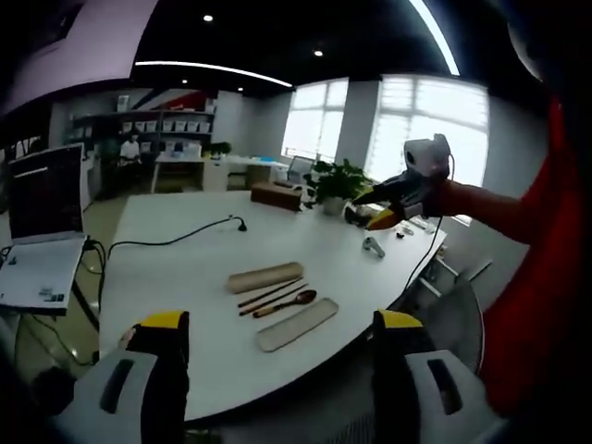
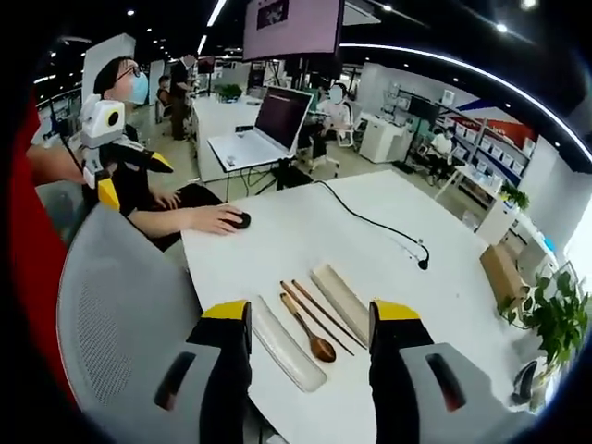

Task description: Arrange the utensils inside the cutlery case until each visible utensil rests in its matching compartment.

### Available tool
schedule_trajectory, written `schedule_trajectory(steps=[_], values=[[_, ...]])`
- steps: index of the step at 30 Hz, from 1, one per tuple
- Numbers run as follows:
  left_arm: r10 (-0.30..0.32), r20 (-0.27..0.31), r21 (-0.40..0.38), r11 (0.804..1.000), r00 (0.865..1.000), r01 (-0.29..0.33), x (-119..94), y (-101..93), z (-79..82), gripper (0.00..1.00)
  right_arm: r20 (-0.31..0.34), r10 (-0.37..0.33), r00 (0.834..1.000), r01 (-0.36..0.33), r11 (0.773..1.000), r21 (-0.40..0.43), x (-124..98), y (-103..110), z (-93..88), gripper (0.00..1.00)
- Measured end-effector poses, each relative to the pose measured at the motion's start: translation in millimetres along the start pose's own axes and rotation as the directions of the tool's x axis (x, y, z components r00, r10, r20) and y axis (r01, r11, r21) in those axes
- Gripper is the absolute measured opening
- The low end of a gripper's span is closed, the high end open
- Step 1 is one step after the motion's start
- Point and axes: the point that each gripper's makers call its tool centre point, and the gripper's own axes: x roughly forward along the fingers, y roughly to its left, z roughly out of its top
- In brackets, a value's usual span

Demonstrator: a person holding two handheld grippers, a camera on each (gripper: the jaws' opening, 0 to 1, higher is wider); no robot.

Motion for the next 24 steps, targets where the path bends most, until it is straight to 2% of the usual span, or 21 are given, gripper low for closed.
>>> schedule_trajectory(steps=[3, 7, 11, 13, 15, 16, 17, 18, 20, 24], values=[[-0.008, 0.003, -0.016, 1.0, 1.0, 0.008, 1, -0.7, 1.5, 0.82, -0.011, 0.016, 1.0, -0.016, 1.0, 0.026, 7, 1, -3.2, 0.49], [-0.027, -0.003, 0.01, 1.0, 1.0, 0.027, 2, -1.1, 5.1, 0.82, -0.008, 0.034, 0.999, -0.034, 0.999, 0.029, 13, 0, -0.9, 0.46], [-0.073, 0.001, -0.018, 0.997, 0.997, 0.073, 6, -2.6, 5.2, 0.82, 0.001, 0.034, 0.999, -0.034, 0.999, 0.041, 16, -2, 4.4, 0.44], [-0.081, 0.002, -0.008, 0.997, 0.997, 0.081, 6, -3.9, 4.5, 0.82, -0.006, 0.024, 1.0, -0.023, 1.0, 0.021, 19, -5, 2.3, 0.43], [-0.066, -0.001, 0.005, 0.998, 0.998, 0.066, 9, -0.3, 0.8, 0.83, -0.039, 0.002, 0.999, -0.001, 0.999, 0.034, 22, -10, -7.1, 0.43], [-0.053, -0.019, -0.011, 0.999, 0.998, 0.053, 11, 2.9, -2.6, 0.83, -0.057, 0.005, 0.998, -0.002, 0.998, 0.056, 21, -9, -12.0, 0.43], [-0.032, -0.014, -0.037, 0.999, 0.999, 0.031, 10, 5.7, -1.3, 0.83, -0.046, -0.001, 0.999, 0.004, 0.998, 0.067, 21, -9, -13.2, 0.44], [0.0, 0.026, -0.072, 0.997, 1.0, 0.002, 10, 10.0, 6.4, 0.83, -0.041, -0.015, 0.999, 0.018, 0.997, 0.081, 20, -9, -15.2, 0.45], [0.013, 0.056, -0.107, 0.994, 0.998, -0.007, 7, 10.3, 13.4, 0.83, -0.032, -0.014, 0.999, 0.017, 0.995, 0.094, 20, -6, -21.5, 0.44], [0.025, 0.026, -0.046, 0.999, 0.999, -0.024, 7, 9.6, 5.7, 0.83, -0.051, -0.015, 0.999, 0.019, 0.996, 0.084, 24, -1, -32.5, 0.44]])
